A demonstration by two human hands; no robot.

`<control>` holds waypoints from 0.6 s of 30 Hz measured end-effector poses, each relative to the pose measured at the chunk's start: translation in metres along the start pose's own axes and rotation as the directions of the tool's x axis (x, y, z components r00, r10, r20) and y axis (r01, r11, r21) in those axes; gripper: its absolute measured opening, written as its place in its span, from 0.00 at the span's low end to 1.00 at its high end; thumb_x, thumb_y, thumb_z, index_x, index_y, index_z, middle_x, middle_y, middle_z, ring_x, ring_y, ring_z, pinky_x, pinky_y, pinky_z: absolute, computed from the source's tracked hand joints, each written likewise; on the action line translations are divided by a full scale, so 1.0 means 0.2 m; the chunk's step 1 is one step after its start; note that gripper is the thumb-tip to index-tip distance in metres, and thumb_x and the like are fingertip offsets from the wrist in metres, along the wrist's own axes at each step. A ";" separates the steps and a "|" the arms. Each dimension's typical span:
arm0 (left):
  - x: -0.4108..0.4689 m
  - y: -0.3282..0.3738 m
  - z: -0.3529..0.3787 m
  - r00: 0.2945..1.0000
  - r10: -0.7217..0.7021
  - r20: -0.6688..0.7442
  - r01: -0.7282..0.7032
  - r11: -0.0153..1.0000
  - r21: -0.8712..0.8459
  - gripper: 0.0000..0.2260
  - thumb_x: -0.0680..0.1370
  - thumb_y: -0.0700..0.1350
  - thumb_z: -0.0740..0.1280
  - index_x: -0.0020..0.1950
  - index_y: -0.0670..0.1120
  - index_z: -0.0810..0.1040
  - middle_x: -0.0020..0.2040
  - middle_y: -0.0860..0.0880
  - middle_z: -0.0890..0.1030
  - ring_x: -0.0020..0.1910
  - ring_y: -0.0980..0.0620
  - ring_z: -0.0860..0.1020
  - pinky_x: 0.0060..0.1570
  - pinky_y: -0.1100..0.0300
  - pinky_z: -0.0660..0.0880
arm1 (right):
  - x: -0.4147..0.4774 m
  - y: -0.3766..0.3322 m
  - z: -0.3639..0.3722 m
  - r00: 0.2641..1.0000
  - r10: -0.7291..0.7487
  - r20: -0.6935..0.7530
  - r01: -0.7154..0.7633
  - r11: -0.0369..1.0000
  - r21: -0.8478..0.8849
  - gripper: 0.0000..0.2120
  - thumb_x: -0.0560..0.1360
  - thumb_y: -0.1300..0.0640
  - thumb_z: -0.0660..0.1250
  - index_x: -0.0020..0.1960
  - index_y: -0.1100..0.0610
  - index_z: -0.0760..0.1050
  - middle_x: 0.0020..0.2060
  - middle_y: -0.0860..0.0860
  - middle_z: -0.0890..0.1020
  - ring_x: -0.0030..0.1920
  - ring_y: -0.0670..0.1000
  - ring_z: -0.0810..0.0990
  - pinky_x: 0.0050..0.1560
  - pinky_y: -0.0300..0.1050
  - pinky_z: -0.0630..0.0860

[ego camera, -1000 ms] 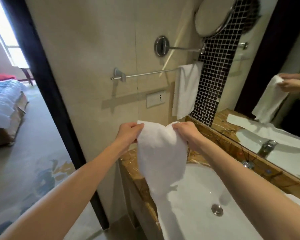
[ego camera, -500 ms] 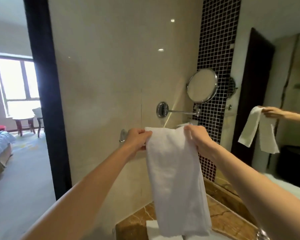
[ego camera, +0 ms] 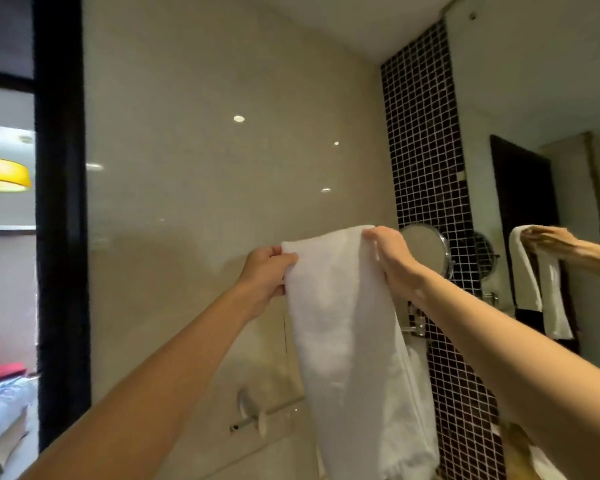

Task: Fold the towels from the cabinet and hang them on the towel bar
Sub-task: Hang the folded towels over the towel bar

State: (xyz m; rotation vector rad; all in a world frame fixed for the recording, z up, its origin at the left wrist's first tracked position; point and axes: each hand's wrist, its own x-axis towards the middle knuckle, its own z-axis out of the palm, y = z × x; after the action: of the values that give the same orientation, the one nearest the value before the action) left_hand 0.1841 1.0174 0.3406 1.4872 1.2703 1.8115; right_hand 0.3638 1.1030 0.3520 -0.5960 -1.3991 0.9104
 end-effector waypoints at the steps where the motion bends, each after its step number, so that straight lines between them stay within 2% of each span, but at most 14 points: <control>1: 0.04 0.02 -0.01 1.000 0.012 -0.005 -0.012 1.000 -0.001 0.06 0.76 0.36 0.63 0.43 0.44 0.77 0.38 0.48 0.81 0.35 0.52 0.80 0.32 0.61 0.77 | 0.07 0.00 0.03 1.000 0.000 0.010 0.000 1.000 0.022 0.03 0.71 0.60 0.61 0.39 0.57 0.71 0.37 0.56 0.71 0.37 0.54 0.69 0.37 0.47 0.67; 4: 0.12 0.00 -0.04 1.000 -0.005 -0.005 0.006 0.999 0.035 0.06 0.76 0.35 0.62 0.45 0.44 0.77 0.39 0.47 0.80 0.35 0.50 0.79 0.34 0.59 0.77 | 0.20 0.09 0.11 0.998 0.033 0.052 -0.035 0.999 0.035 0.06 0.74 0.62 0.59 0.39 0.56 0.70 0.34 0.54 0.70 0.34 0.52 0.69 0.34 0.43 0.65; 7: 0.18 -0.11 -0.07 0.998 -0.063 -0.024 0.065 0.995 0.077 0.05 0.76 0.35 0.62 0.45 0.44 0.75 0.41 0.45 0.79 0.38 0.48 0.79 0.36 0.56 0.77 | 0.27 0.25 0.17 0.990 0.092 0.104 -0.092 0.996 -0.002 0.06 0.76 0.60 0.58 0.42 0.57 0.72 0.36 0.55 0.73 0.36 0.53 0.71 0.34 0.43 0.66; 10: 0.21 -0.26 -0.11 0.992 -0.125 -0.016 0.126 0.987 0.103 0.04 0.76 0.36 0.63 0.46 0.45 0.75 0.42 0.46 0.81 0.40 0.48 0.80 0.41 0.52 0.78 | 0.29 0.42 0.20 0.973 0.165 0.161 -0.160 0.986 -0.045 0.12 0.78 0.60 0.58 0.38 0.58 0.74 0.32 0.55 0.76 0.32 0.53 0.74 0.34 0.43 0.68; 13: 0.23 -0.40 -0.13 0.985 -0.170 -0.015 0.171 0.978 0.116 0.05 0.76 0.37 0.63 0.42 0.45 0.75 0.39 0.47 0.80 0.38 0.50 0.79 0.40 0.52 0.78 | 0.28 0.57 0.21 0.946 0.269 0.183 -0.255 0.962 -0.096 0.15 0.79 0.59 0.57 0.35 0.57 0.72 0.26 0.53 0.74 0.27 0.51 0.72 0.30 0.42 0.67; 16: 0.22 -0.51 -0.14 0.974 -0.228 0.010 0.223 0.961 0.163 0.05 0.76 0.37 0.63 0.41 0.45 0.76 0.37 0.47 0.79 0.35 0.51 0.79 0.32 0.58 0.77 | 0.26 0.69 0.20 0.913 0.362 0.187 -0.323 0.923 -0.210 0.16 0.79 0.56 0.58 0.33 0.56 0.69 0.20 0.50 0.72 0.20 0.48 0.70 0.22 0.36 0.63; 18: 0.21 -0.57 -0.14 0.960 -0.277 0.036 0.266 0.946 0.186 0.05 0.76 0.37 0.62 0.41 0.44 0.76 0.37 0.46 0.78 0.32 0.51 0.77 0.27 0.61 0.75 | 0.26 0.76 0.19 0.913 0.351 0.209 -0.292 0.918 -0.267 0.13 0.79 0.58 0.60 0.36 0.57 0.71 0.24 0.50 0.75 0.23 0.48 0.74 0.23 0.37 0.64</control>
State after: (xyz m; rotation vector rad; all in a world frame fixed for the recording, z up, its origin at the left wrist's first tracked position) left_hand 0.1236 1.0940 0.2636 1.3677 1.5571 1.4955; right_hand 0.2945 1.2225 0.2620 -0.9358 -1.6822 1.1261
